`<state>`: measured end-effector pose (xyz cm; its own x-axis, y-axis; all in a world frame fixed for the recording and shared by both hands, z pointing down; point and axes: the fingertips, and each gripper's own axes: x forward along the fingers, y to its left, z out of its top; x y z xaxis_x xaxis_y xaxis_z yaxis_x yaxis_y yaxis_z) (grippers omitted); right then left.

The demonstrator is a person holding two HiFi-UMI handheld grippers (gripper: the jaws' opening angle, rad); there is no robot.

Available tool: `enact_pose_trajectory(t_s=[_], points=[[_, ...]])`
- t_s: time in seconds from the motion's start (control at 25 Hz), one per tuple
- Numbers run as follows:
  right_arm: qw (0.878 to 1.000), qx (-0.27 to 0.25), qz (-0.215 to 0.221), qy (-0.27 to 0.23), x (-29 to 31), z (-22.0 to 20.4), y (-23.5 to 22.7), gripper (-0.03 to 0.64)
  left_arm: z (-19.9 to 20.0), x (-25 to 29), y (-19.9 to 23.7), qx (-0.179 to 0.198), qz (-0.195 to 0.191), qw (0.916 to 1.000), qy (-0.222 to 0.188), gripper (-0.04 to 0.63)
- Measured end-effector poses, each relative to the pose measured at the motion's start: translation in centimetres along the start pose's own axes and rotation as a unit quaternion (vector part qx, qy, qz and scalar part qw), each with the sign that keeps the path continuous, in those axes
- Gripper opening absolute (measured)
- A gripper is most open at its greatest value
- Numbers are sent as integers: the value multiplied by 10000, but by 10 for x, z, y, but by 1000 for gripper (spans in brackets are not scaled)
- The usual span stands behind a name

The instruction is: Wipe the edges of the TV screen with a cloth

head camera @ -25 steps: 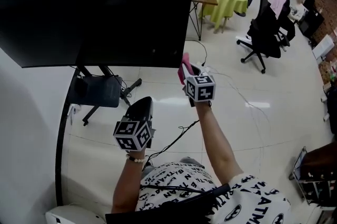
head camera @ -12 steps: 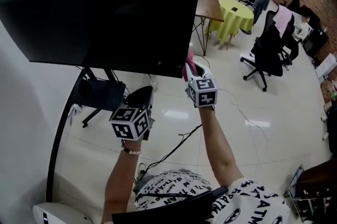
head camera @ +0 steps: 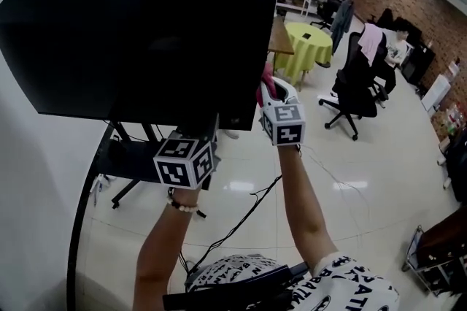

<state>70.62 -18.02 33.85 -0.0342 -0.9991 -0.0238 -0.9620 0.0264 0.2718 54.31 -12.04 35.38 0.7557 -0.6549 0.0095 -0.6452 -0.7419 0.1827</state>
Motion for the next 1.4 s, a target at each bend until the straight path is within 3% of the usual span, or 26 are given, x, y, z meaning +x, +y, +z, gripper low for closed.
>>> enact_pose_trajectory(t_s=[0.44, 0.72, 0.96, 1.4], points=[[9900, -723, -1134, -424, -9, 111, -14, 66, 65, -20, 1, 425, -871, 9952, -107, -12], [9833, -1157, -1312, -505, -1, 185, -37, 67, 122, -4, 8, 536, -1139, 9920, -104, -11], [9779, -1176, -1497, -861, 4, 249, -48, 67, 180, 5, 5, 650, -1237, 9899, -251, -11], [9535, -1881, -1984, -1268, -7, 382, -77, 67, 246, 3, -13, 858, -1552, 9827, -533, -12]])
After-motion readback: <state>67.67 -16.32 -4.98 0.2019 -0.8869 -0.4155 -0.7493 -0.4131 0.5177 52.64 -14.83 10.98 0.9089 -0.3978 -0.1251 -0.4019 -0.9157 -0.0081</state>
